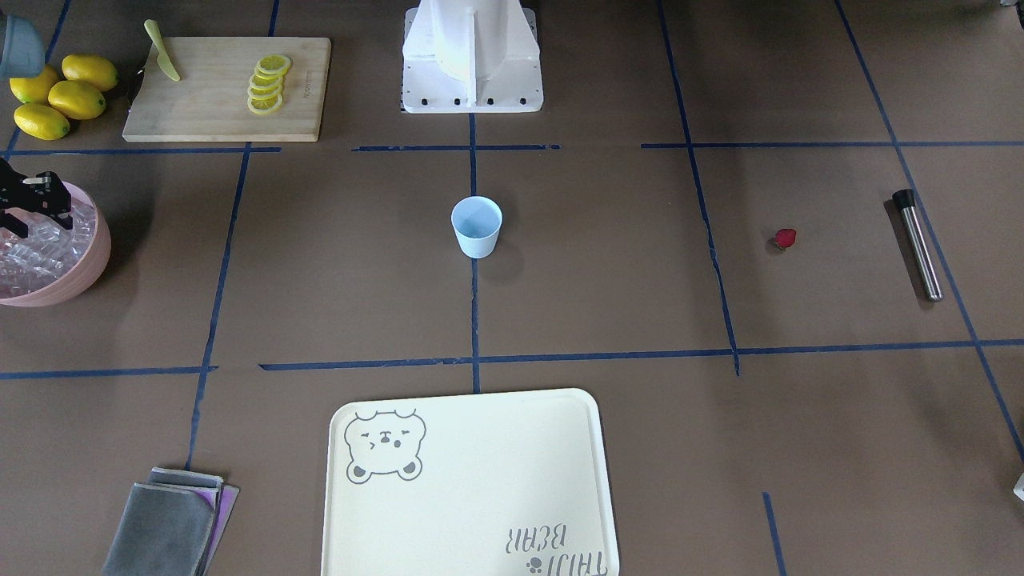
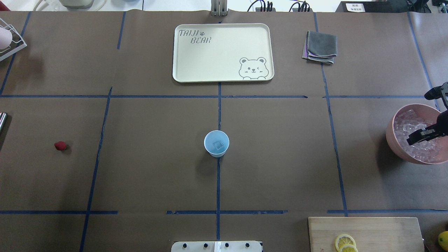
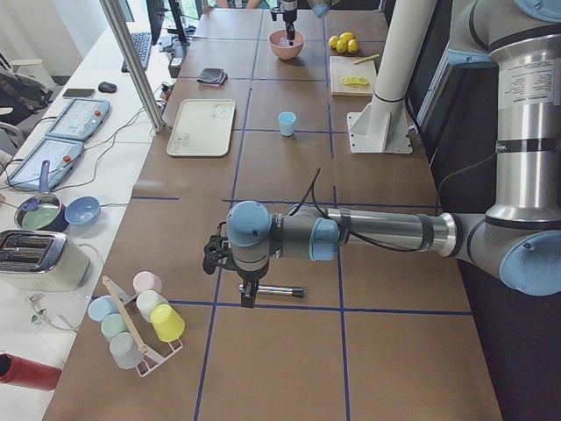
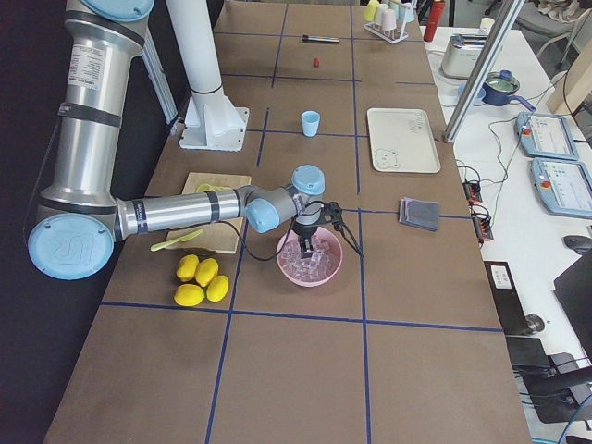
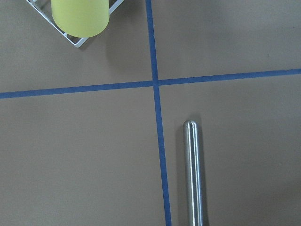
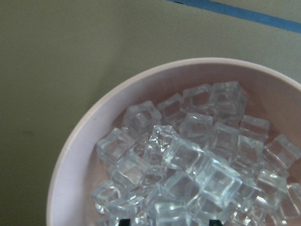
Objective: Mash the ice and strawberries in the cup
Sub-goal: 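Lower the right gripper into the bowl and grasp another ice cube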
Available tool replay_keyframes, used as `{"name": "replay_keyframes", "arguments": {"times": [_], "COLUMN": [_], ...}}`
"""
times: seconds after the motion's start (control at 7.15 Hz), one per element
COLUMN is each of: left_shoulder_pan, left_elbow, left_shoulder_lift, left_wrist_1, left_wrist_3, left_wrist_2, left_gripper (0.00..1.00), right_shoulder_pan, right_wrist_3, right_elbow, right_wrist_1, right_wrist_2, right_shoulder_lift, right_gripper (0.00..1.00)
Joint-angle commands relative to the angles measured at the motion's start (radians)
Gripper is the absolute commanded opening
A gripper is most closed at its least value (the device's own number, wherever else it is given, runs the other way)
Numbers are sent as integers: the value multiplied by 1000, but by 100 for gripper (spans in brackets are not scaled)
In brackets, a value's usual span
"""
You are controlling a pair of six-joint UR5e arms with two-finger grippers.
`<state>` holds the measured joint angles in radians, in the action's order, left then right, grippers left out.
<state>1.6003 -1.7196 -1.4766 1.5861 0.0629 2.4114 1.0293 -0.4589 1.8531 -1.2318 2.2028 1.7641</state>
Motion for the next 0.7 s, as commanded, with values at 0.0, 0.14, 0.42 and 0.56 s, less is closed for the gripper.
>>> {"name": "replay_keyframes", "arguments": {"times": [0.0,0.14,0.42,0.56], "left_shoulder_pan": [1,3,3,3], "left_elbow": [0,0,-5,-9], "left_shoulder_lift": [-1,-1,-1,1], "left_wrist_1": [0,0,0,-2], "left_wrist_3": [0,0,0,0], "left_wrist_2": [0,0,0,0], "left_gripper": [100,100,100,100], "right_shoulder_pan": [0,0,-2,0], "right_wrist_3": [-1,-1,-1,-1], "right_elbow": [-2,-2,-2,-3], "right_wrist_1": [-1,-2,-1,-3], "right_wrist_2": [0,0,0,-2], "right_shoulder_lift": [0,-2,-2,-15], "right_gripper": [62,62,62,61]}}
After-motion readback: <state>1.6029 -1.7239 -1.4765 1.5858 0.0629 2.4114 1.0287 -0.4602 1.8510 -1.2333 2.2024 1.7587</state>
